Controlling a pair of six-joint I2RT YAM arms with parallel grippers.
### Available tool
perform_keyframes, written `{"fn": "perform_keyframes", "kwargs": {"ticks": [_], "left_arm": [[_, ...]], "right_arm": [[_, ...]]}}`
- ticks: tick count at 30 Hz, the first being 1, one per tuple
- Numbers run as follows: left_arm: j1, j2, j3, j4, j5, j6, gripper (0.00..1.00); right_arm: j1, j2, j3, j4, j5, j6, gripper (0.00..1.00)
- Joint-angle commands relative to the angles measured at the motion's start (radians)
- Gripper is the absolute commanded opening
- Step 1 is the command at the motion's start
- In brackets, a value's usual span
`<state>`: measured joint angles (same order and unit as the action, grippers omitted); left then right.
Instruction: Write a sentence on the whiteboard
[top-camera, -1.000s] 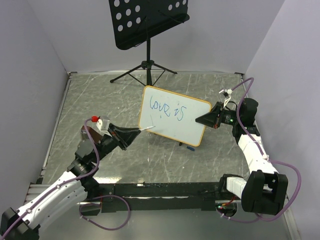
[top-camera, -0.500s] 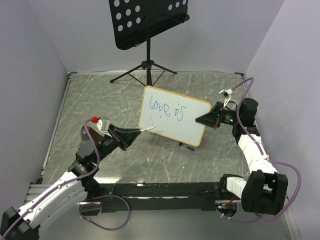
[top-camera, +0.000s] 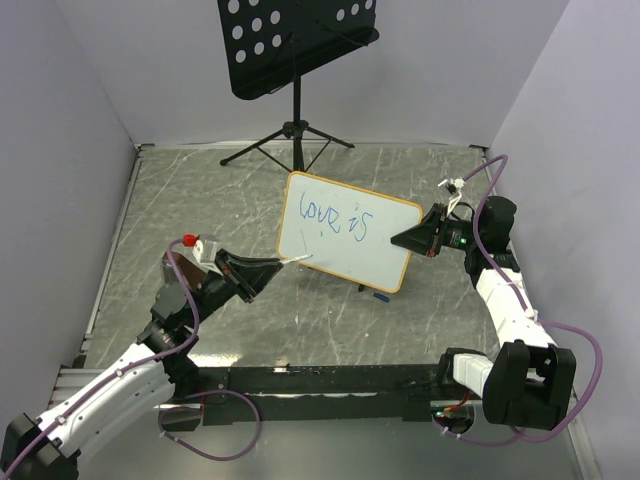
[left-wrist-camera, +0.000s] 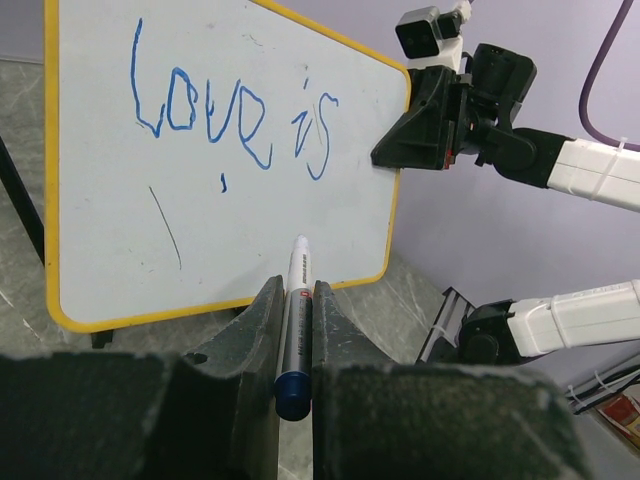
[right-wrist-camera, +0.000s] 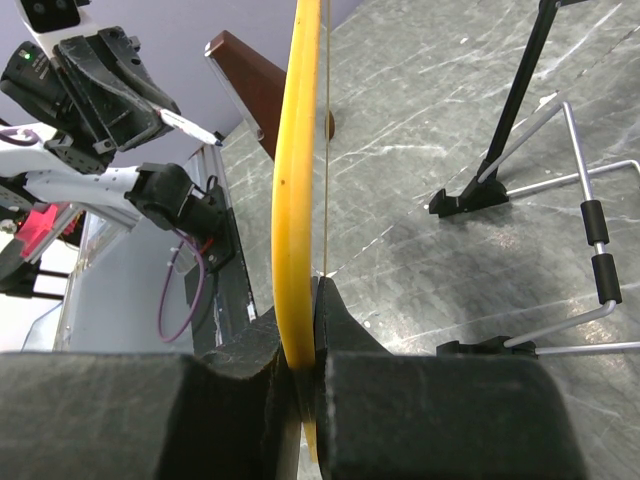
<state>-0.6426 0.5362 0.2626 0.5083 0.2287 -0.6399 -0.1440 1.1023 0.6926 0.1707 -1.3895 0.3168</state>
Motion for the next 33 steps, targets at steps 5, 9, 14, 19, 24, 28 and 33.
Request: {"fn": "perform_keyframes", "kwargs": {"ticks": [5, 9, 14, 19, 24, 28, 33], "left_arm": [[0.004, -0.019, -0.005, 0.039, 0.017, -0.009, 0.01], [0.004, -0.027, -0.008, 0.033, 0.012, -0.007, 0.01], [0.006, -0.035, -0.017, 0.033, 0.009, -0.01, 0.01], [0.004, -0.038, -0.028, 0.032, -0.008, -0.007, 0.01], [0.006, -0.041, -0.055, 0.078, -0.028, 0.016, 0.01], [0.006, -0.067, -0.072, 0.078, -0.092, 0.031, 0.01], [0.006, -0.111, -0.082, 0.017, -0.175, 0.039, 0.01]], "right_arm": [[0.004, -0.005, 0.022, 0.058, -0.043, -0.012, 0.0], [0.003, -0.004, 0.022, 0.059, -0.043, -0.012, 0.0], [0.004, -0.004, 0.022, 0.056, -0.043, -0.012, 0.0], [0.004, -0.004, 0.022, 0.056, -0.043, -0.012, 0.0], [0.004, -0.005, 0.024, 0.056, -0.043, -0.013, 0.0], [0.003, -0.002, 0.024, 0.056, -0.045, -0.013, 0.0], [0.004, -0.004, 0.024, 0.055, -0.043, -0.016, 0.0]]}}
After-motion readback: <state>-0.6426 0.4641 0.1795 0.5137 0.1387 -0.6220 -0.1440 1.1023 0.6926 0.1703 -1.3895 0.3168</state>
